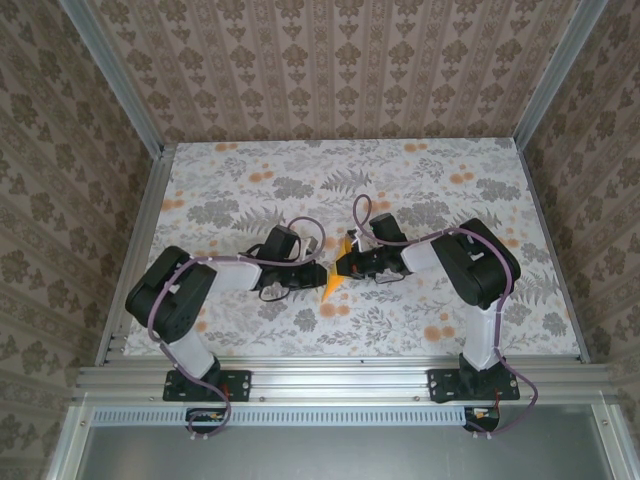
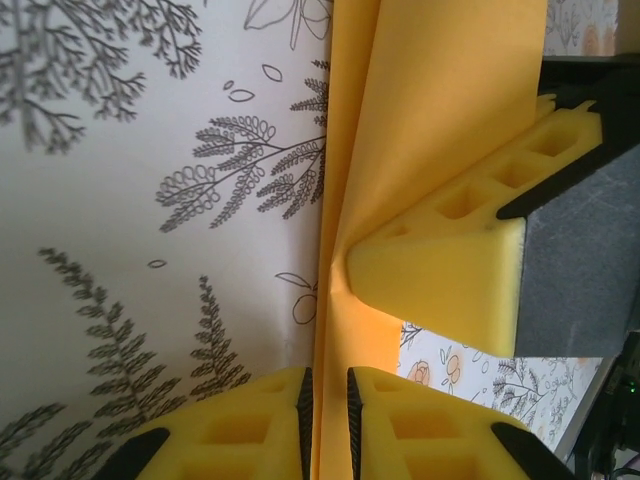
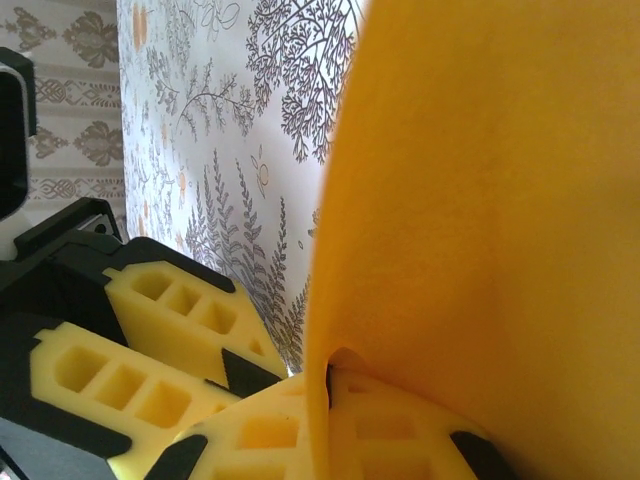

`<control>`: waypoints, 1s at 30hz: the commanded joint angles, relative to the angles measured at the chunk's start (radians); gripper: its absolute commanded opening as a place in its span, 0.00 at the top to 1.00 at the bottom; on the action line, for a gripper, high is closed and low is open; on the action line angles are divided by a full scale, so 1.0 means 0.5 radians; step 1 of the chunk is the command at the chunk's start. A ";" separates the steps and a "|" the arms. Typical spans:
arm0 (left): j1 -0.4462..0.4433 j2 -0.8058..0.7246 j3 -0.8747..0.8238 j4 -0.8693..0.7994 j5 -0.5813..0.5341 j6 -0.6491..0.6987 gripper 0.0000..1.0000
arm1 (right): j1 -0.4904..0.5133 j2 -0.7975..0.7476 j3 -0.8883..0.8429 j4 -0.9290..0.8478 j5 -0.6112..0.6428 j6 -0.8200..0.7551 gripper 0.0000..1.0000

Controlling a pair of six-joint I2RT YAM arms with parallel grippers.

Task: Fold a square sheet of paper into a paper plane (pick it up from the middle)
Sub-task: Fold the wing for the fifth time at the center of the table.

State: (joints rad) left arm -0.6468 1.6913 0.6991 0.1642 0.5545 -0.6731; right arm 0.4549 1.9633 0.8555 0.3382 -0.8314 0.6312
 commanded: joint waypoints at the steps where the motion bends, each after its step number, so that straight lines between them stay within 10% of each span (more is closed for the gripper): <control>1: -0.018 0.044 0.047 -0.049 0.049 0.045 0.81 | -0.014 0.033 -0.034 0.023 -0.040 -0.027 0.94; 22: -0.147 0.094 0.187 -0.371 -0.148 0.244 0.82 | -0.020 0.032 -0.084 0.008 0.121 0.049 0.80; 30: -0.199 0.097 0.232 -0.472 -0.250 0.294 0.82 | -0.023 0.005 -0.130 0.011 0.236 0.082 0.95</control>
State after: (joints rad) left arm -0.7300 1.7206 0.8013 -0.0120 0.4534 -0.5598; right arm 0.4503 1.9625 0.8261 0.3969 -0.8196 0.6735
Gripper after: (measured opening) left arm 0.182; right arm 0.060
